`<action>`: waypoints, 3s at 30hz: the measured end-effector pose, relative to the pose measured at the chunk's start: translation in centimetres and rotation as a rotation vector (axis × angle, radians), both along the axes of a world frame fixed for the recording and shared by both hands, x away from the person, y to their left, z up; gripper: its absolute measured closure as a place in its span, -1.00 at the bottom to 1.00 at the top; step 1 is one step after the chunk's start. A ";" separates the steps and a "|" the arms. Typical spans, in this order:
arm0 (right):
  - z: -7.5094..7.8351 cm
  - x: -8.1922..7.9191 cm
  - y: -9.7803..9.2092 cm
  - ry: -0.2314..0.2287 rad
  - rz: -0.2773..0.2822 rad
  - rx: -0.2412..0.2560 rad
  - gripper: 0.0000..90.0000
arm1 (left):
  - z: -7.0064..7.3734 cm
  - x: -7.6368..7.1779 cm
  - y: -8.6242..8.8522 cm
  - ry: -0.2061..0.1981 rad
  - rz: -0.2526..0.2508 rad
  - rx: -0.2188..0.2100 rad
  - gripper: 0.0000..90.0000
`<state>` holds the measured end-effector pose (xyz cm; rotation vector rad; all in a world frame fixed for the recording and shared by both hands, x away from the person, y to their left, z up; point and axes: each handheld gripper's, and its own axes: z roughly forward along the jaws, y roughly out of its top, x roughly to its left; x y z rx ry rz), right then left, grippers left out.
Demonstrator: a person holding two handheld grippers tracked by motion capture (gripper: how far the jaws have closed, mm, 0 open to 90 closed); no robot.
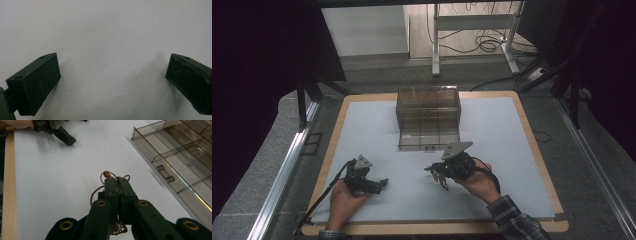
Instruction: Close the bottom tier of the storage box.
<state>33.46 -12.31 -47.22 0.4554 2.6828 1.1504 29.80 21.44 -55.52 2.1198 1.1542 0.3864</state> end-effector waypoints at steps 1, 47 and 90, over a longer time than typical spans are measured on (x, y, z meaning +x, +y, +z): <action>0.0 0.0 0.0 0.001 -0.004 0.001 0.92 | 0.0 0.0 0.0 0.000 0.000 0.000 -1.00; 2.7 4.0 0.2 -0.022 -0.070 0.060 0.92 | 0.0 0.0 0.0 -0.003 -0.002 0.002 -1.00; 3.9 8.1 1.2 -0.063 -0.141 0.079 0.92 | 0.0 0.0 0.0 0.000 -0.003 0.003 -1.00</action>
